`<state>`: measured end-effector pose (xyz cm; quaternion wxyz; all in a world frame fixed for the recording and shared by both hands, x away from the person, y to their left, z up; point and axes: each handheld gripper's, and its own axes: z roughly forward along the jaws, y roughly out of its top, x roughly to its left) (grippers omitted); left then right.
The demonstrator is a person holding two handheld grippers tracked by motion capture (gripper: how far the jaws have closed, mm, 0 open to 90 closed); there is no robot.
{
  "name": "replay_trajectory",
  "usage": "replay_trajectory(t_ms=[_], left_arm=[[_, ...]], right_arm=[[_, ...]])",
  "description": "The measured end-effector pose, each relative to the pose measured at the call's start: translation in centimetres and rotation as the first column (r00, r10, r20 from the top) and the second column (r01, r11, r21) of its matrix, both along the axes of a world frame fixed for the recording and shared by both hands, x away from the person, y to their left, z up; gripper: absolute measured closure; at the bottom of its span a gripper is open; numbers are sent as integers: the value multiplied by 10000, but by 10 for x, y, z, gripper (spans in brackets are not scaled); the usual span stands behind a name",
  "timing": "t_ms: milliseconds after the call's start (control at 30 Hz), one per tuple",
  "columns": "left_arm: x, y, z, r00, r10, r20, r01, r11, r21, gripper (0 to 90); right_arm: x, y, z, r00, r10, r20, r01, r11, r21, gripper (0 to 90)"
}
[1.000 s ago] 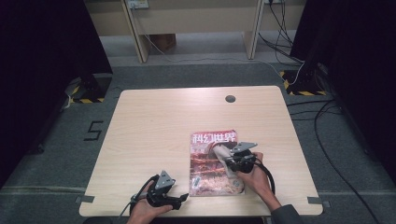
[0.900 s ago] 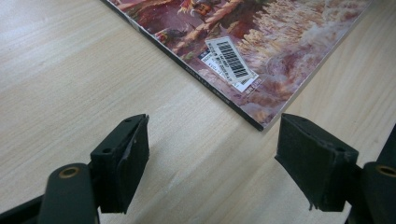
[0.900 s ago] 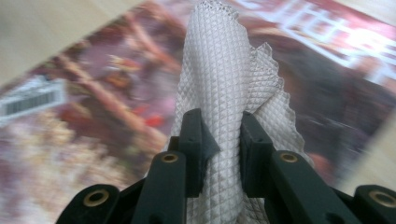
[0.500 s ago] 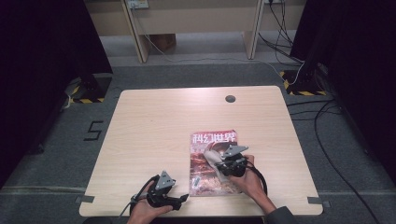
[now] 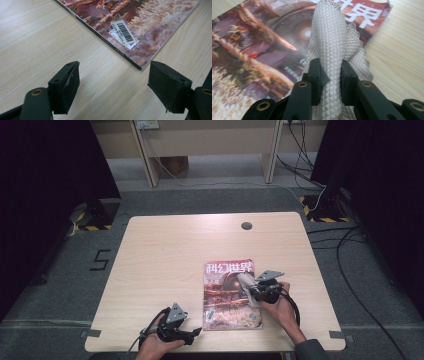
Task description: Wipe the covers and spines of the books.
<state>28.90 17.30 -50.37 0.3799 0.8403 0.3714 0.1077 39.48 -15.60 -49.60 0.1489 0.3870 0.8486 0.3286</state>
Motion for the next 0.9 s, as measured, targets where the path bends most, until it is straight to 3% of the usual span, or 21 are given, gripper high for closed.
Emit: replay_trajectory(t_ms=[200,400,533,767,900], left_arm=[[0,0,0,10000,-10,3,10,10000,12,244],[0,-1,0,10000,-41,-5,41,10000,26,243],[0,1,0,10000,29,9,-29,10000,-15,244],[1,0,0,10000,9,-2,-9,10000,8,244],[1,1,0,10000,13,-3,-13,10000,-32,243]], right_arm=[[-13,24,-1,9956,929,-115,-927,9956,142,751],[-25,55,-3,9819,1895,-18,-1894,9816,230,752],[-27,62,-4,9791,2033,5,-2032,9788,261,752],[-18,68,-4,9851,1718,-45,-1716,9845,352,749],[-18,81,-5,9814,1921,19,-1920,9808,349,750]])
